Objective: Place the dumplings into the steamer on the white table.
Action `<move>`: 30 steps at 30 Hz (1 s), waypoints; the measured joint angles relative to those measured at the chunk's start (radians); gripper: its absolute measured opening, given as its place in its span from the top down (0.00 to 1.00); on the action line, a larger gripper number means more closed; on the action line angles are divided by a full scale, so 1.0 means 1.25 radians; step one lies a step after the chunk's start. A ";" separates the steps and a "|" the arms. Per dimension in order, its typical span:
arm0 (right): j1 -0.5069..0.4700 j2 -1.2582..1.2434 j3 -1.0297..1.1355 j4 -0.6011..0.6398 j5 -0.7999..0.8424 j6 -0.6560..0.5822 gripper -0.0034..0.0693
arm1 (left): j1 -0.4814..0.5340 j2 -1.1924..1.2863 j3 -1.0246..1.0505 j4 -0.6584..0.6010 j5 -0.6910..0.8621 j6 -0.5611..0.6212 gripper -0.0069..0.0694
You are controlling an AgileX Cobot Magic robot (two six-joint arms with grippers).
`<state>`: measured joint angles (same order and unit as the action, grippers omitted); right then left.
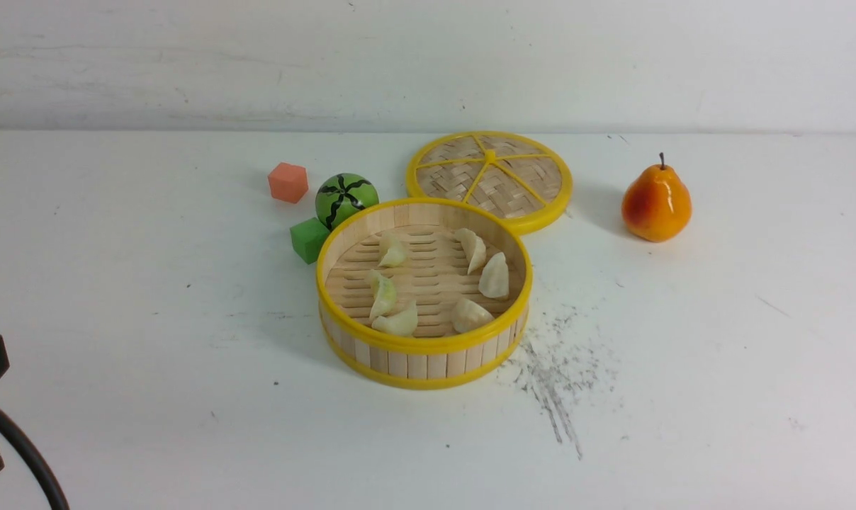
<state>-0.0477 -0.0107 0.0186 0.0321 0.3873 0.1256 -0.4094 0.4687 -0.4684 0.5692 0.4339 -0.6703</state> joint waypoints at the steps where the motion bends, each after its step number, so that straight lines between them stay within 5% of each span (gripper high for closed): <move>1: 0.000 0.000 0.000 0.000 0.000 0.000 0.90 | 0.000 0.000 0.000 0.000 0.000 0.000 0.60; 14: 0.000 0.000 0.000 0.000 0.001 0.000 0.89 | 0.000 -0.024 0.030 0.001 -0.011 0.000 0.60; 22: 0.000 0.000 0.000 0.000 0.001 0.000 0.87 | 0.020 -0.247 0.133 0.016 0.030 0.000 0.60; 30: 0.000 -0.001 0.000 0.000 0.001 0.000 0.87 | 0.169 -0.383 0.189 -0.114 0.044 0.054 0.64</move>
<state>-0.0477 -0.0115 0.0186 0.0321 0.3880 0.1256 -0.1980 -0.0103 -0.2324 0.4270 0.4890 -0.6033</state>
